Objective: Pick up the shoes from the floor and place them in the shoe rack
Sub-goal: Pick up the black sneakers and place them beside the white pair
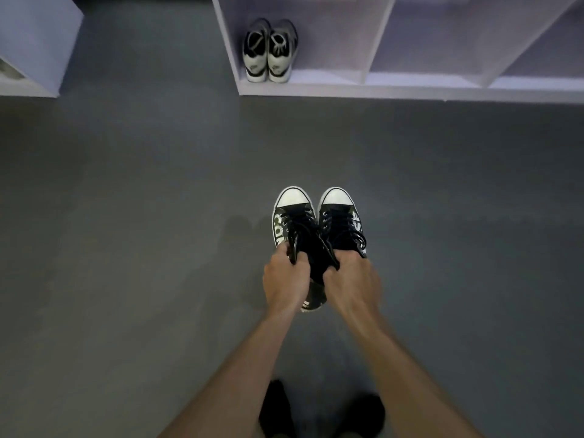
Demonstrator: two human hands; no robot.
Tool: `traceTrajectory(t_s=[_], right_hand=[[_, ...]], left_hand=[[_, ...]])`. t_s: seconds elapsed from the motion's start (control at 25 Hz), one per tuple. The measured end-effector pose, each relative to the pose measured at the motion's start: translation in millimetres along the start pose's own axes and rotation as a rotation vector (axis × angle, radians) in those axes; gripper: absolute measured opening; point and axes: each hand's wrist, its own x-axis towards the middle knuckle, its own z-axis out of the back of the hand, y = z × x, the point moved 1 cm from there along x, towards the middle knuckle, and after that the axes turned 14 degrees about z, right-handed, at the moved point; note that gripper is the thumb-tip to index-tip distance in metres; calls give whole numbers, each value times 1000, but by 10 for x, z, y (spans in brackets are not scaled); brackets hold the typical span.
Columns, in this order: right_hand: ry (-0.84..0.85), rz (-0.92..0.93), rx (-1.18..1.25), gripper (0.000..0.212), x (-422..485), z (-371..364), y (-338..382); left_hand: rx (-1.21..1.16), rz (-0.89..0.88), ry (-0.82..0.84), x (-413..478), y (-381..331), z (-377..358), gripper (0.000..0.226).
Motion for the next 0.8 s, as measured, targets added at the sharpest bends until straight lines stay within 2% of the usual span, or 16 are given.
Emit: traceTrajectory(t_s=[0.2, 0.4, 0.8], right_hand=[[-26, 39, -44, 15, 915, 182, 504], [-39, 67, -6, 14, 1973, 360, 720], [-77, -31, -3, 18, 3733, 804, 894]], left_hand=[[-44, -3, -2, 555, -828, 204, 24], [-40, 10, 20, 1225, -1726, 82, 27], [-55, 5, 93, 2295, -3217, -338, 27]])
